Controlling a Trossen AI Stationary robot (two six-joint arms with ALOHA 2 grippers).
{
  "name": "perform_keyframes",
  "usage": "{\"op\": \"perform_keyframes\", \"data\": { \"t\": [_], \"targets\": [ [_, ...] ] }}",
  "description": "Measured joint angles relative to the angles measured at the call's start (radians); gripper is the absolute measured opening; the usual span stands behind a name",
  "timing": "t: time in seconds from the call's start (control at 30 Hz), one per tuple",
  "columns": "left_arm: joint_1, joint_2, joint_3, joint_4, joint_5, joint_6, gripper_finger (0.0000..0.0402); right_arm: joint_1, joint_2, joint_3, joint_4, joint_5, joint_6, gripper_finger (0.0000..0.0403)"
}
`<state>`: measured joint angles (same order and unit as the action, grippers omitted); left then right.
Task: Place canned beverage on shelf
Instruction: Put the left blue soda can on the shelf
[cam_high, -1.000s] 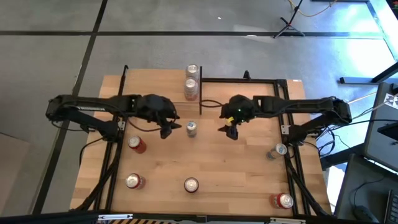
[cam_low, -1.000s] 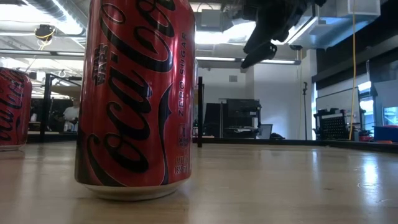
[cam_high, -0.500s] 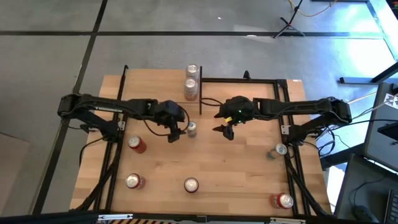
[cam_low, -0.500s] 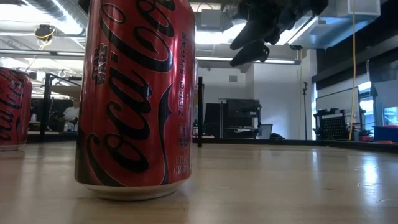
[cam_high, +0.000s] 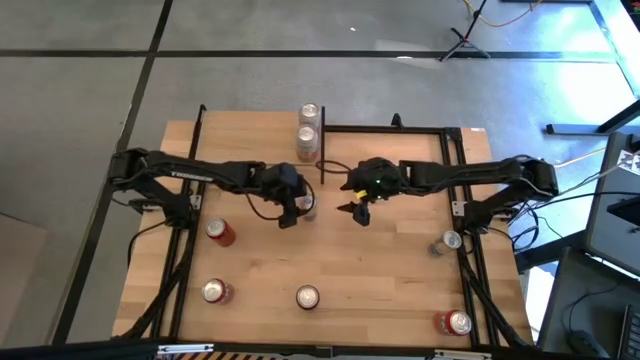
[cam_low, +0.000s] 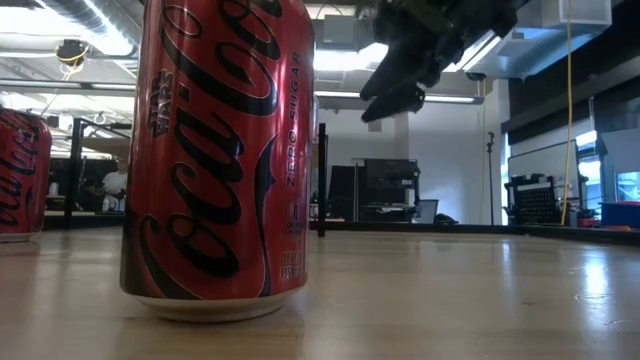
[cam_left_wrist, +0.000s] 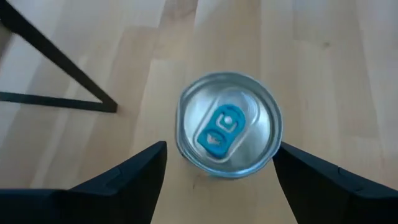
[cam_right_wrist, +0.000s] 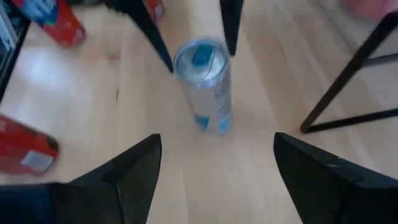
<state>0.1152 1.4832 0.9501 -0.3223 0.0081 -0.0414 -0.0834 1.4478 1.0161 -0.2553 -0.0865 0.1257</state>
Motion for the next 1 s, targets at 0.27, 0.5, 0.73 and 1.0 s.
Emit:
{"op": "perform_keyframes", "data": {
  "t": [0.27, 0.5, 0.73, 1.0],
  "targets": [
    [0.009, 0.013, -0.11, 0.232, 0.076, -0.052, 0.0289, 0.0, 0.084, 0.0, 0.101, -0.014, -0.007, 0.0298],
    [0.009, 0.014, -0.19, 0.422, 0.099, -0.061, 0.0289, 0.0, 0.101, 0.001, 0.101, -0.03, -0.026, 0.0298],
    [0.002, 0.014, -0.19, 0.441, 0.081, -0.062, 0.0272, -0.001, 0.101, 0.001, 0.099, -0.03, -0.027, 0.0298],
    [0.002, 0.009, -0.164, 0.42, 0.089, -0.113, 0.0205, -0.001, 0.079, 0.036, 0.071, -0.082, -0.028, 0.0298]
  ]
}}
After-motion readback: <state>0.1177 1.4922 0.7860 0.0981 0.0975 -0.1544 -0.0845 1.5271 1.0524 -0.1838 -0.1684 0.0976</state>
